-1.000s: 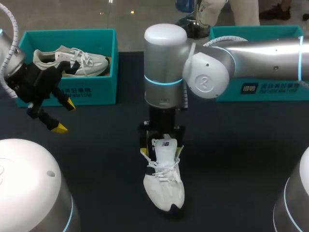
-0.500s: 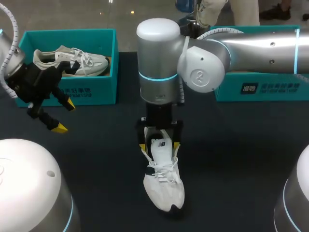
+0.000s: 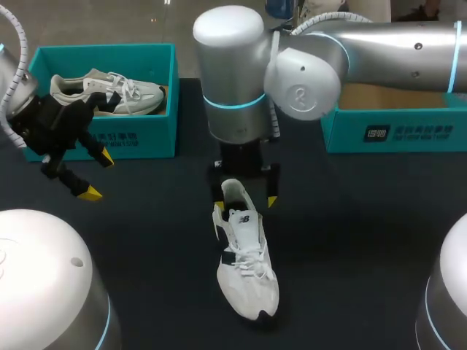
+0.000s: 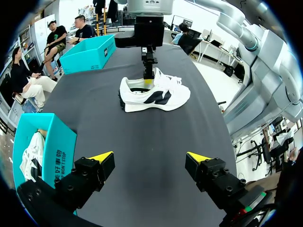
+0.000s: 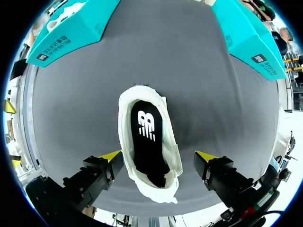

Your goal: Take the shoe out of the shoebox, open the shoe tongue, remove and reinsert the insole, then place the shoe into the shoebox

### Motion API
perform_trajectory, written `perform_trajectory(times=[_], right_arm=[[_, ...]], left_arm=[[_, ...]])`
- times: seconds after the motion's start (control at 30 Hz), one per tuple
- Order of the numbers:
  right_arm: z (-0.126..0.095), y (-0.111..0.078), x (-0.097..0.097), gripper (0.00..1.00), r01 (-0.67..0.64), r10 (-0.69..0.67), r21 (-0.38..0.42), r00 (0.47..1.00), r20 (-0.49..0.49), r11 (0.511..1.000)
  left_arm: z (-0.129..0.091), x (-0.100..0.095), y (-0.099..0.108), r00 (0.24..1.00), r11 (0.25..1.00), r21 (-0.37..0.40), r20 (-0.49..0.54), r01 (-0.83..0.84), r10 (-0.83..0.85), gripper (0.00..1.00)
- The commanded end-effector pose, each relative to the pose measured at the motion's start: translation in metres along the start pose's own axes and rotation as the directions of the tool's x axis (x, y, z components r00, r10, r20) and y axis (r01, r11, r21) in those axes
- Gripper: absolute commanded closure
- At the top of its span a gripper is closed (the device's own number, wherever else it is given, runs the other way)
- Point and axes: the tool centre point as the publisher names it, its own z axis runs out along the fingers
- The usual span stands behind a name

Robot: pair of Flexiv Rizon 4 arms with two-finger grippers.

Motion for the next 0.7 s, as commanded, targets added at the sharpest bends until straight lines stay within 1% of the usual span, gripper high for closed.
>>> perform_trajectory(times=[0.03, 0.2, 0.3, 0.5, 0.53, 0.57, 0.6, 0.63, 0.67, 0.7], right_arm=[[-0.025, -0.007, -0.01, 0.0, -0.008, 0.008, -0.03, 1.0, 0.006, 1.0], [-0.043, -0.018, -0.015, 0.0, -0.018, 0.018, -0.051, 1.0, 0.004, 0.999], [-0.049, -0.026, -0.014, 0.0, -0.021, 0.021, -0.053, 1.0, 0.0, 0.998], [-0.046, -0.048, -0.009, 0.0, -0.025, 0.025, -0.021, 1.0, -0.006, 0.999], [-0.045, -0.052, -0.007, 0.02, -0.027, 0.027, -0.021, 1.0, -0.011, 0.999], [-0.044, -0.055, -0.006, 0.18, -0.029, 0.028, -0.014, 1.0, -0.012, 0.999], [-0.043, -0.059, -0.005, 0.64, -0.029, 0.029, -0.011, 0.999, -0.013, 1.0], [-0.042, -0.062, -0.004, 0.95, -0.032, 0.032, -0.007, 0.999, -0.018, 0.999], [-0.04, -0.065, -0.004, 1.0, -0.034, 0.034, 0.004, 0.999, -0.026, 0.999], [-0.039, -0.068, -0.003, 1.0, -0.034, 0.034, 0.005, 0.999, -0.034, 0.999]], left_arm=[[0.0, 0.0, 0.0, 1.0, 1.0, -0.002, -0.001, 0.0, 0.0, 0.0], [0.0, 0.0, 0.0, 1.0, 1.0, -0.002, -0.001, 0.0, 0.0, 0.0], [0.0, 0.0, 0.0, 1.0, 1.0, -0.002, -0.001, 0.0, 0.0, 0.0], [0.0, 0.0, 0.0, 1.0, 1.0, -0.002, -0.001, 0.0, 0.0, 0.0], [0.0, 0.0, 0.0, 1.0, 1.0, -0.002, -0.001, 0.0, 0.0, 0.0], [0.0, 0.0, 0.0, 1.0, 1.0, -0.002, -0.001, 0.0, 0.0, 0.0], [0.0, 0.0, 0.0, 1.0, 1.0, -0.002, -0.001, 0.0, 0.0, 0.0], [0.0, 0.0, 0.0, 1.0, 1.0, -0.002, -0.001, 0.0, 0.0, 0.0], [0.0, 0.0, 0.0, 1.0, 1.0, -0.002, -0.001, 0.0, 0.0, 0.0], [0.0, 0.0, 0.0, 1.0, 1.0, -0.002, -0.001, 0.0, 0.0, 0.0]])
